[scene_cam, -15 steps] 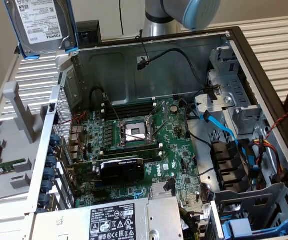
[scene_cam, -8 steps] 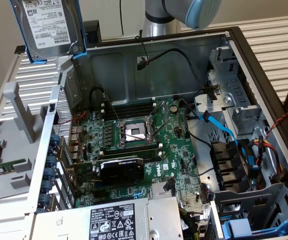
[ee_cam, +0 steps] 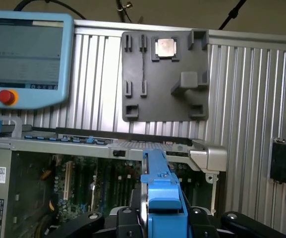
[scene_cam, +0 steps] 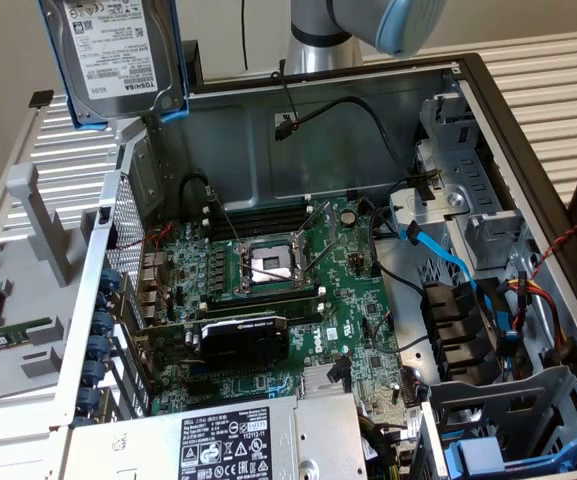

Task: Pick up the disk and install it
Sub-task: 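Pick up the disk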

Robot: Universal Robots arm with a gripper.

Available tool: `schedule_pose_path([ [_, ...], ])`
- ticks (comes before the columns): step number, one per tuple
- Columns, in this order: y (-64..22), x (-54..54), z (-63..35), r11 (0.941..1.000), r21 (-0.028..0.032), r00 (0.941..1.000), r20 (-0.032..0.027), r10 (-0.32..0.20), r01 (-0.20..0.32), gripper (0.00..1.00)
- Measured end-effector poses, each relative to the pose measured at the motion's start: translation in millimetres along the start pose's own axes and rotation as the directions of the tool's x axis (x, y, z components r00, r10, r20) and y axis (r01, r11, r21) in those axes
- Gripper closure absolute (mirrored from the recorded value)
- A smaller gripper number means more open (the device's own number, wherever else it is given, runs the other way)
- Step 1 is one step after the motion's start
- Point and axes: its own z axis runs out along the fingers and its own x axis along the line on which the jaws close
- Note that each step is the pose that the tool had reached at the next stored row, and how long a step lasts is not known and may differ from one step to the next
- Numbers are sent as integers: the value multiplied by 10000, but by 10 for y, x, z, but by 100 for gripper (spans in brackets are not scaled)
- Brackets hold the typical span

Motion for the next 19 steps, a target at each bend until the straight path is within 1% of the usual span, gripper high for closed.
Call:
schedule_pose_path([
  [1, -15, 2, 0, 10000, -15, 10000, 0, -6, 6, 63],
  [3, -64, 27, -2, 10000, -26, 10000, 2, -8, 8, 63],
  [5, -104, 76, -2, 10000, -39, 10000, 10, -8, 8, 63],
  [8, -111, 165, 1, 10000, -37, 10000, 46, -9, 9, 63],
  [12, -130, 285, 5, 10000, -34, 10000, 78, -9, 9, 63],
  [14, -172, 339, 4, 10000, -34, 10000, 90, -10, 11, 63],
  [19, -306, 459, 3, 10000, -33, 9999, 130, -10, 10, 63],
])
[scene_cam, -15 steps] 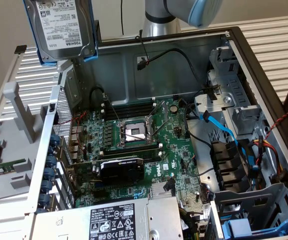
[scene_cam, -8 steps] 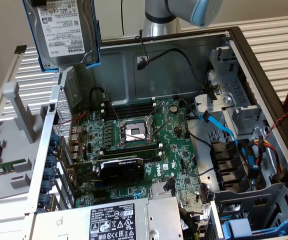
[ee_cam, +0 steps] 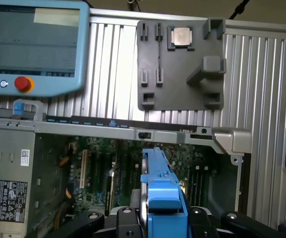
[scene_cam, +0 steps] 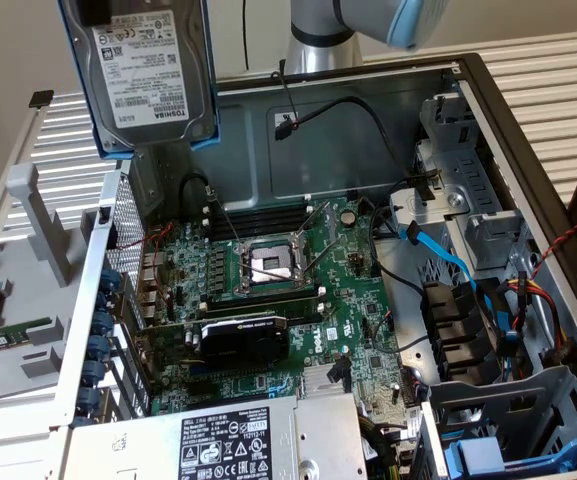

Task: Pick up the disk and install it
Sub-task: 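Pick up the disk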

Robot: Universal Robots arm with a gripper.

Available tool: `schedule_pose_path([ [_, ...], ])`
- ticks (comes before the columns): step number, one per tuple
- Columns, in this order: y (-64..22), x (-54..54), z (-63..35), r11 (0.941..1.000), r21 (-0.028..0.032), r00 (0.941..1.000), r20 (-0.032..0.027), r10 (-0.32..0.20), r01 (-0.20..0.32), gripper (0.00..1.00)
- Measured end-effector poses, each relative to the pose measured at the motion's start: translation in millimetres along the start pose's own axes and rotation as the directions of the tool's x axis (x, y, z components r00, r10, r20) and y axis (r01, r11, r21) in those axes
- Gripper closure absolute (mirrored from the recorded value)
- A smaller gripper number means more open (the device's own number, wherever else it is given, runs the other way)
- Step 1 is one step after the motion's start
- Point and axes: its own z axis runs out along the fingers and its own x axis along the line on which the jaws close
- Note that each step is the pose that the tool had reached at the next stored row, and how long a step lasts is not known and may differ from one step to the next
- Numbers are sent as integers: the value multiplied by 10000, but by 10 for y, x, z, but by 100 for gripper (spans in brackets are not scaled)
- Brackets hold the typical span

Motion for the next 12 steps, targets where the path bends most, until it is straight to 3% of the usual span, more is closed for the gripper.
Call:
schedule_pose_path([
  [12, -225, 303, -6, 10000, -51, 9999, 111, -4, 4, 63],
])
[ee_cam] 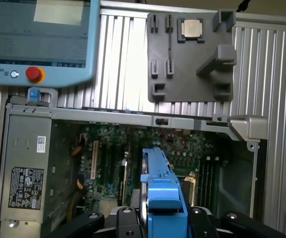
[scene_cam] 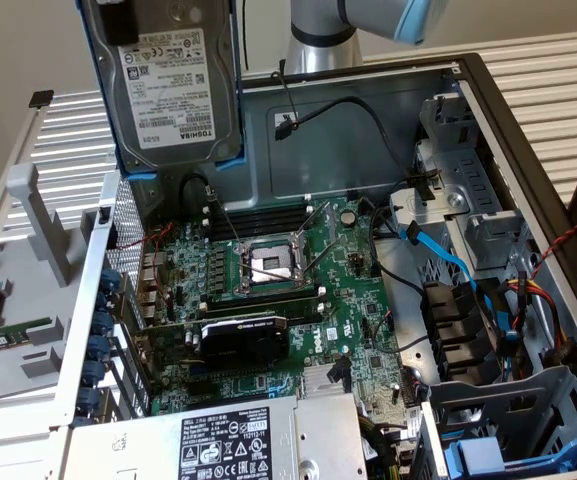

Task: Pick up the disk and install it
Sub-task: 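Pick up the disk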

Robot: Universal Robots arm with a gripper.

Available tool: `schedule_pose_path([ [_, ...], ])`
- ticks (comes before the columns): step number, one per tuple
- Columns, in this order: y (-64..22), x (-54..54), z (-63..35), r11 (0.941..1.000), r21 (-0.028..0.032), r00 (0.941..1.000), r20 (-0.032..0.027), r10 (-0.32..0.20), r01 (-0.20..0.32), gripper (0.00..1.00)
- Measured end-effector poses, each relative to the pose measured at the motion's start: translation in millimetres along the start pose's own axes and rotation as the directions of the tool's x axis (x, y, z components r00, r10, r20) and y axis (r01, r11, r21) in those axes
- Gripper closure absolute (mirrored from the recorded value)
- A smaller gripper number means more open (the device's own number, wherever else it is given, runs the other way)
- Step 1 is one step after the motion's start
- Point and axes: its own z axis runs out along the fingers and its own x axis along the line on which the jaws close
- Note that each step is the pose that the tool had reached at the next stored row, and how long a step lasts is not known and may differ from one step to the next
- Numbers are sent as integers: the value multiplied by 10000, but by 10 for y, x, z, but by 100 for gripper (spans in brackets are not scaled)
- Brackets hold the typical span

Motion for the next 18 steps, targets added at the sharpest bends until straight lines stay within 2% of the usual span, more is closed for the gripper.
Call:
schedule_pose_path([
  [9, -256, 168, -10, 10000, -19, 10000, 79, -2, 2, 63],
  [18, -385, 396, -17, 10000, -36, 9999, 149, -4, 5, 63],
])
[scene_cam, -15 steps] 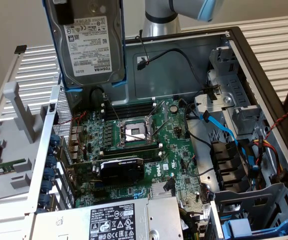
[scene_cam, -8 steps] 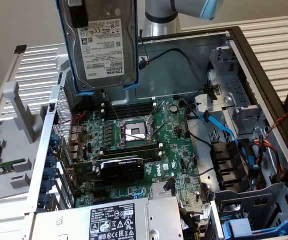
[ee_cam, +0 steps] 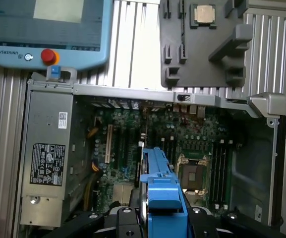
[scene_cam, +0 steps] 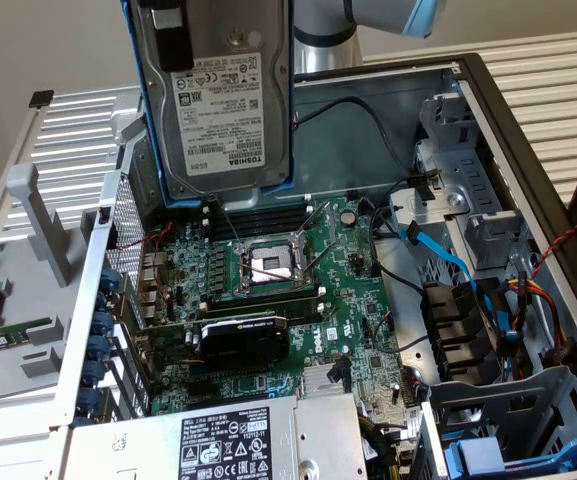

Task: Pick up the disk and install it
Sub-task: 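Pick up the disk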

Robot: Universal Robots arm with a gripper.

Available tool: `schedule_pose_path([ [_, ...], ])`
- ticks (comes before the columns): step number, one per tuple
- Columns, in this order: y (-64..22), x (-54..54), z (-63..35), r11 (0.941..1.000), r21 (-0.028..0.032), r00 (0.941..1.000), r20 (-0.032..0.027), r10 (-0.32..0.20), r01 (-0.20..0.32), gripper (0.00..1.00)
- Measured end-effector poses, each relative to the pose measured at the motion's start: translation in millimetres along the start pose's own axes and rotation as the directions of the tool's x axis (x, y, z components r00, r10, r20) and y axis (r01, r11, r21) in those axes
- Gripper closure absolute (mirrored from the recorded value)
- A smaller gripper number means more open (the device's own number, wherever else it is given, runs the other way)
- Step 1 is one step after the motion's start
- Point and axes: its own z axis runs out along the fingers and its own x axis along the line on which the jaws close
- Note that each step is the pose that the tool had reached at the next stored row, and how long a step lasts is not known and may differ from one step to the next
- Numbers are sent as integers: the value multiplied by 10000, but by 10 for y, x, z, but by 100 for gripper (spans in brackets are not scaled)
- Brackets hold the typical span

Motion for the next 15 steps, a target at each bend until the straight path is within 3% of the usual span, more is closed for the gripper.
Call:
schedule_pose_path([
  [10, -231, 206, -33, 10000, -17, 9999, 107, -3, 3, 63],
  [15, -309, 294, -136, 10000, -32, 9999, 117, -4, 4, 63],
])
